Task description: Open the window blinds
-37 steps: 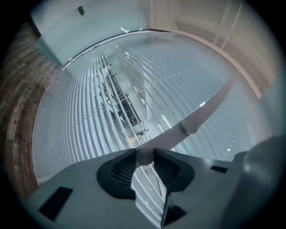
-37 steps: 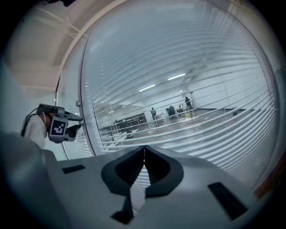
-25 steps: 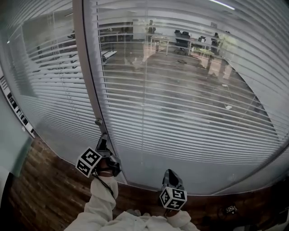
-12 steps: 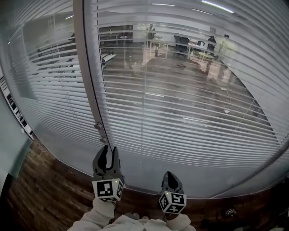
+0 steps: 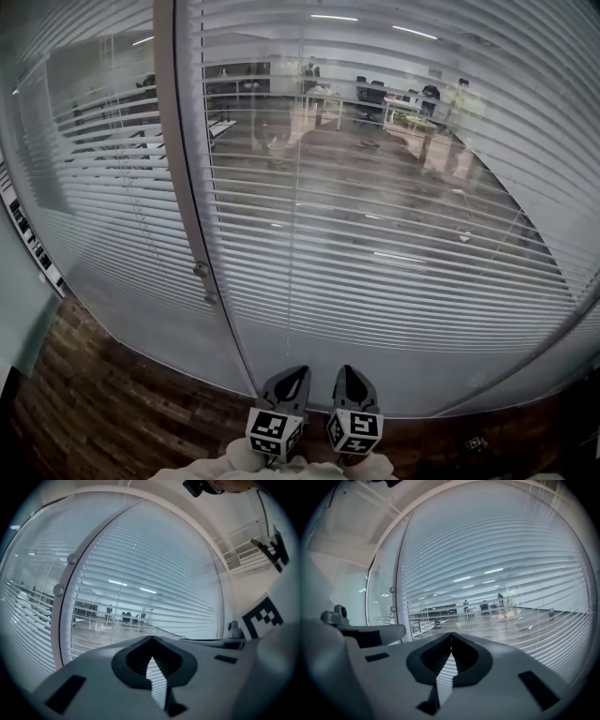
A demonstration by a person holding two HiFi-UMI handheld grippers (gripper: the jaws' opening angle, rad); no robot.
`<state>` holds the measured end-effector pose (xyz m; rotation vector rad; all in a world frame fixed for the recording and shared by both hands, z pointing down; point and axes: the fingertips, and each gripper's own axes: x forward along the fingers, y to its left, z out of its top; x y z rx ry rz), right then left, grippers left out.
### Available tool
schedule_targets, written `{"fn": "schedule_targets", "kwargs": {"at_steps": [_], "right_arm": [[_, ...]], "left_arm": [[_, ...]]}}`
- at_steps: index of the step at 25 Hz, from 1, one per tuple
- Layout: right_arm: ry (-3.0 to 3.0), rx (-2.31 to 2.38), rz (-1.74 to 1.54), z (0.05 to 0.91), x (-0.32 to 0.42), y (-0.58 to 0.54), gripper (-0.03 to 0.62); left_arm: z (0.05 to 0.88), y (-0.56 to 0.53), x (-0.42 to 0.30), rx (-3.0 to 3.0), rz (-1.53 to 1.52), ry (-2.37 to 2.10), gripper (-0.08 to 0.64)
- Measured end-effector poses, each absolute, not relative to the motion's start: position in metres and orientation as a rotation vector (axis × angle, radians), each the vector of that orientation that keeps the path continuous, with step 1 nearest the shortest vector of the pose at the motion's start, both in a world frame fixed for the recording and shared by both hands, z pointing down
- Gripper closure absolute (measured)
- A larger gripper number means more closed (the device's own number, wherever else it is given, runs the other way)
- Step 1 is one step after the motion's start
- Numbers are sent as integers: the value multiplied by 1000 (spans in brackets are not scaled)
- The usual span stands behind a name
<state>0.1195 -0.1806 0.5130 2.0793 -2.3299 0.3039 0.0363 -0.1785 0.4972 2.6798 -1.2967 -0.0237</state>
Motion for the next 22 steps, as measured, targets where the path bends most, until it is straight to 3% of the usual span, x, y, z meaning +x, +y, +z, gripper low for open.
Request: {"fn": "schedule_targets", "kwargs": {"at_steps": [10,22], "right_arm": [[-2320,2098,324,513,133,-144,580],[-2251,2222,366,490,88,-70,578]], "left_arm": [[483,-153,19,2647,-99,-1313,558],[451,-82,-18,2728,-96,-1203,558]]}}
